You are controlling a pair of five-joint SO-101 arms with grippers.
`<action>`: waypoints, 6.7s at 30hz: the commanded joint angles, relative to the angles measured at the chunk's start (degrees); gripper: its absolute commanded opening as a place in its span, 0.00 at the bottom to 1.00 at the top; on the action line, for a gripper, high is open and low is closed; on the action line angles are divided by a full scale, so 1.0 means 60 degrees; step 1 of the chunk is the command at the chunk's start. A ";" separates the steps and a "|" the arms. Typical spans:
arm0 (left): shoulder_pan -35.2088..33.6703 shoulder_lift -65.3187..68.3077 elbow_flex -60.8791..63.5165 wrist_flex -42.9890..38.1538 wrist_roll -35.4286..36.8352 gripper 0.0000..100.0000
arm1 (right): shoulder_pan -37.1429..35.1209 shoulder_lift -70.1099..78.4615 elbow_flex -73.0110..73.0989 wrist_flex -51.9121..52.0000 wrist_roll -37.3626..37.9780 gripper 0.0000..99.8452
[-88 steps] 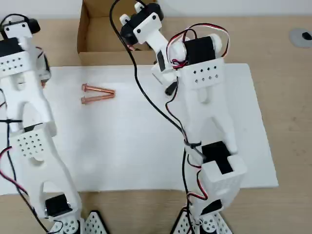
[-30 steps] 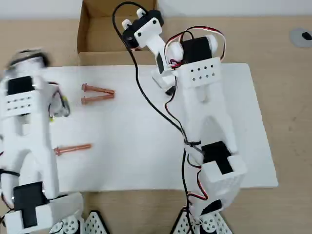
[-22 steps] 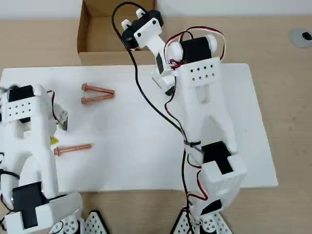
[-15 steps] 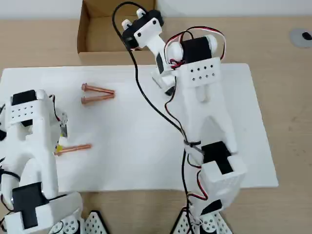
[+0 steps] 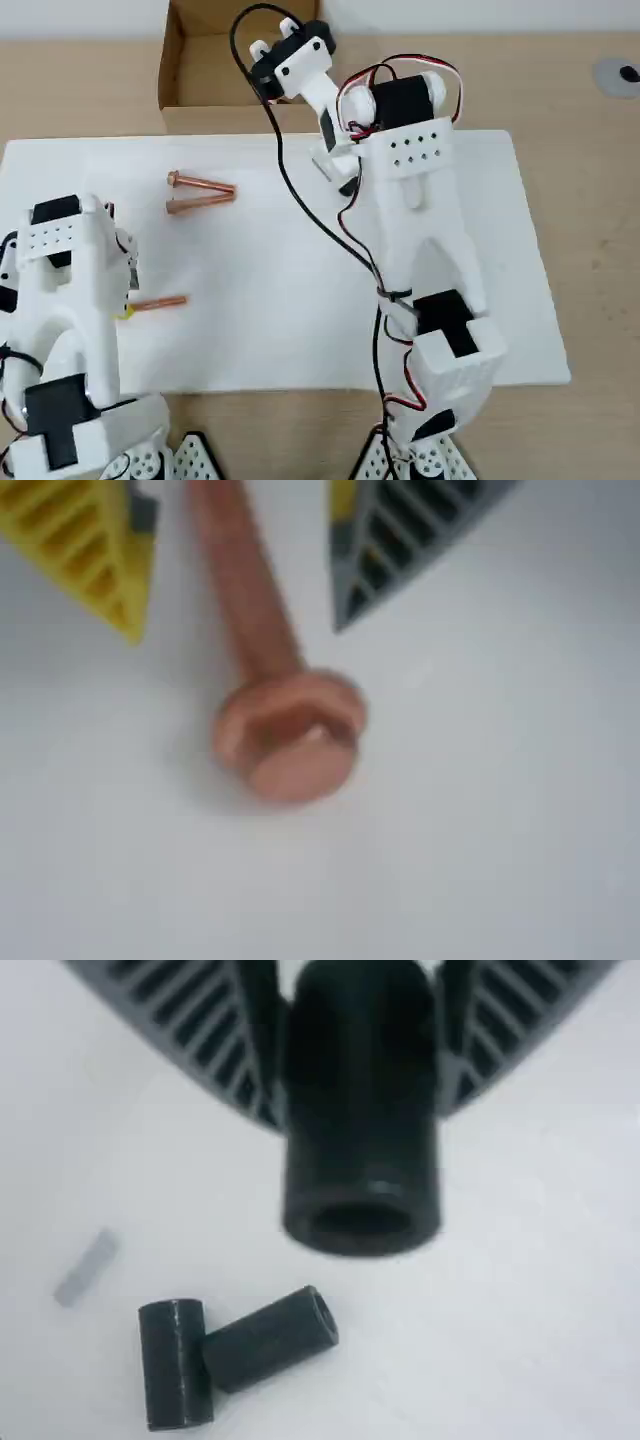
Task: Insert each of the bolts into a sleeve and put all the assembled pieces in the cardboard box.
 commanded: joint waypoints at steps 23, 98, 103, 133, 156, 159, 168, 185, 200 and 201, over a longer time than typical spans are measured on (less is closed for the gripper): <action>-0.0425 -0.0212 0.1670 -0.2593 0.0308 0.14 | 0.0095 -0.0593 -0.0081 0.0103 0.0000 0.01; 0.3209 -1.5509 0.4454 -0.9245 -0.9187 0.01 | -0.4227 -1.4410 1.9758 -1.6469 -0.2462 0.01; 0.4176 -1.5495 0.3443 -0.8527 -0.8645 0.01 | -0.4330 -1.4410 2.0725 -1.8242 -0.2418 0.01; 0.5553 -1.5509 0.6769 -1.0300 -0.9729 0.01 | -0.4286 -1.4469 2.2557 -2.1744 -0.2432 0.01; 0.5626 -1.5509 0.5714 -1.0491 -0.9304 0.01 | -0.4315 -1.4469 2.2557 -2.1480 -0.2491 0.01; 0.6051 -1.5495 0.5612 -1.0476 -0.9245 0.01 | -0.4315 -1.4484 2.2557 -2.1304 -0.2491 0.01; 0.6769 -1.5495 0.5729 -1.0198 -0.9260 0.01 | -0.4286 -1.4498 2.2557 -2.1333 -0.2886 0.01; 0.6857 -1.5495 0.6037 -1.0198 -1.0007 0.01 | -0.4286 -1.4498 2.2557 -2.1333 -0.2872 0.01; 0.6857 -1.5495 0.6139 -0.9582 -1.0007 0.01 | -0.4271 -1.4498 2.2264 -2.1333 -0.2842 0.01; 0.6857 -1.5495 0.6168 -0.9582 -1.0007 0.01 | -0.4271 -1.4498 2.2249 -2.1333 -0.2842 0.01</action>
